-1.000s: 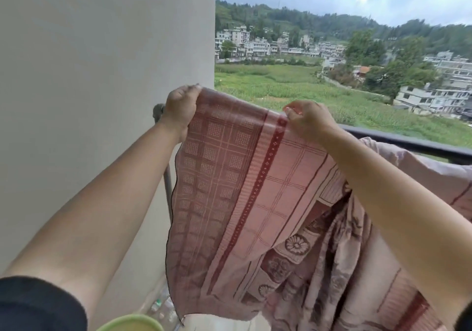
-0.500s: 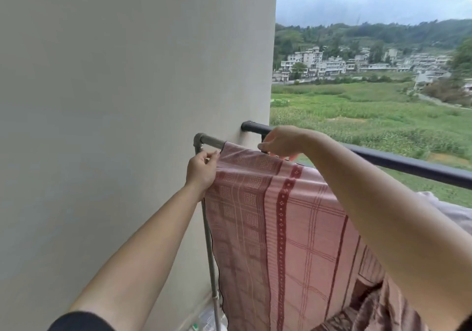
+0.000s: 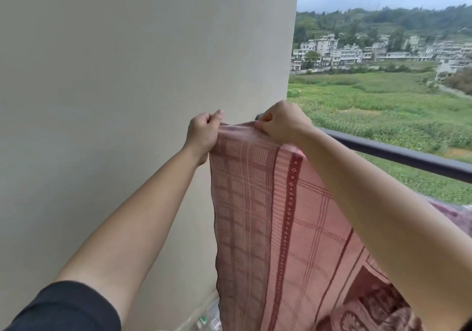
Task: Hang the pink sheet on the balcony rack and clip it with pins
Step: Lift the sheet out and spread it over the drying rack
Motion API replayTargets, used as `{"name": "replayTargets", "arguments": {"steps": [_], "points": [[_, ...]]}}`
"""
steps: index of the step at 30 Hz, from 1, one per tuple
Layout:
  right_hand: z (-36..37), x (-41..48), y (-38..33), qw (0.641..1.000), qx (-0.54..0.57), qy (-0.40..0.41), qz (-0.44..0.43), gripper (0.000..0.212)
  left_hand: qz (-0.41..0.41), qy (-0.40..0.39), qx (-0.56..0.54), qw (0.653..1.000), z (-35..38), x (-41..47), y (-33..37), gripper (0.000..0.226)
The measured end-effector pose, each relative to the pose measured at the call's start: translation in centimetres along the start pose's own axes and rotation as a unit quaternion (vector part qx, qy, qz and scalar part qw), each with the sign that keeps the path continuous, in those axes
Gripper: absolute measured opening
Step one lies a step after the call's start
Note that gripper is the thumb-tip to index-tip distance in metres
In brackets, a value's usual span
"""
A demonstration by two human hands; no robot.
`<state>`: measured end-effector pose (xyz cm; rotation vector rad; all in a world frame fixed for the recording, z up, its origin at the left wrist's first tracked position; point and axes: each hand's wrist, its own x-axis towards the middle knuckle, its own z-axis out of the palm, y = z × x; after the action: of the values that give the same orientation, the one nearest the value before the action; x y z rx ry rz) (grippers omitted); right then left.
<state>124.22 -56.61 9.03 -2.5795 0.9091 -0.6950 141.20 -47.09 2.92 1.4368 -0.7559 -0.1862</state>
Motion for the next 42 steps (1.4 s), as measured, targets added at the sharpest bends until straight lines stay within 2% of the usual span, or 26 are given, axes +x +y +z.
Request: {"name": "replayTargets", "arguments": {"steps": [2, 4, 6, 8, 11, 14, 16, 18, 20, 22, 24, 26, 30, 33, 36, 38, 40, 42], "points": [[0.8, 0.2, -1.3, 0.999, 0.006, 0.042, -0.024, 0.018, 0.063, 0.098, 0.084, 0.99, -1.1, 1.6, 0.1, 0.037], [1.9, 0.0, -2.0, 0.997, -0.039, 0.049, -0.044, 0.021, 0.09, 0.13, 0.173, 0.972, -1.6, 2.4, -0.6, 0.034], [3.2, -0.7, -1.6, 0.994, -0.107, -0.008, -0.037, 0.026, 0.084, 0.114, 0.256, 0.956, -1.5, 2.6, -2.7, 0.034], [4.0, -2.1, -0.4, 0.987, -0.152, -0.06, -0.003, 0.044, 0.055, 0.084, 0.306, 0.947, -1.2, 2.0, -5.1, 0.039], [3.0, -4.8, 1.8, 0.972, -0.231, -0.02, 0.022, 0.069, 0.052, 0.082, 0.313, 0.945, -0.8, 1.6, -6.8, 0.044], [1.0, -7.8, 3.5, 0.957, -0.281, 0.026, 0.066, 0.079, 0.032, 0.101, 0.31, 0.945, -0.3, 1.7, -6.3, 0.04], [-0.2, -9.7, 4.4, 0.95, -0.296, 0.058, 0.082, 0.074, 0.06, 0.125, 0.304, 0.943, 0.4, 0.9, -5.6, 0.035], [-1.2, -11.6, 5.0, 0.942, -0.306, 0.099, 0.092, 0.065, 0.179, 0.124, 0.318, 0.923, 2.0, -1.0, -4.3, 0.034], [-2.5, -13.5, 5.5, 0.933, -0.319, 0.134, 0.102, 0.056, 0.331, 0.073, 0.323, 0.884, 4.8, -4.0, -2.7, 0.033], [-3.9, -15.6, 6.3, 0.922, -0.326, 0.168, 0.12, 0.049, 0.403, 0.001, 0.286, 0.87, 8.1, -7.6, -0.7, 0.031], [-5.6, -18.2, 7.3, 0.91, -0.329, 0.205, 0.146, 0.044, 0.413, -0.079, 0.238, 0.875, 11.1, -11.6, 1.3, 0.034], [-7.5, -21.4, 8.6, 0.895, -0.325, 0.248, 0.179, 0.04, 0.427, -0.137, 0.221, 0.866, 13.6, -15.5, 2.6, 0.036], [-10.9, -28.3, 11.5, 0.853, -0.327, 0.314, 0.257, 0.045, 0.433, -0.204, 0.219, 0.85, 17.6, -21.9, 4.2, 0.033], [-12.8, -33.4, 13.9, 0.853, -0.315, 0.252, 0.33, 0.06, 0.407, -0.2, 0.264, 0.851, 19.6, -24.6, 5.5, 0.039], [-14.9, -36.7, 15.7, 0.861, -0.329, 0.262, 0.288, 0.045, 0.412, -0.172, 0.308, 0.84, 20.3, -24.8, 5.2, 0.033], [-16.7, -38.6, 17.0, 0.842, -0.372, 0.281, 0.272, 0.036, 0.425, -0.163, 0.331, 0.827, 20.2, -24.0, 4.5, 0.03], [-18.8, -41.7, 19.2, 0.811, -0.388, 0.298, 0.322, 0.035, 0.414, -0.152, 0.34, 0.831, 19.7, -23.2, 4.0, 0.039], [-20.8, -44.9, 21.4, 0.762, -0.393, 0.327, 0.397, 0.034, 0.403, -0.143, 0.34, 0.838, 19.5, -22.9, 4.0, 0.044]]}}
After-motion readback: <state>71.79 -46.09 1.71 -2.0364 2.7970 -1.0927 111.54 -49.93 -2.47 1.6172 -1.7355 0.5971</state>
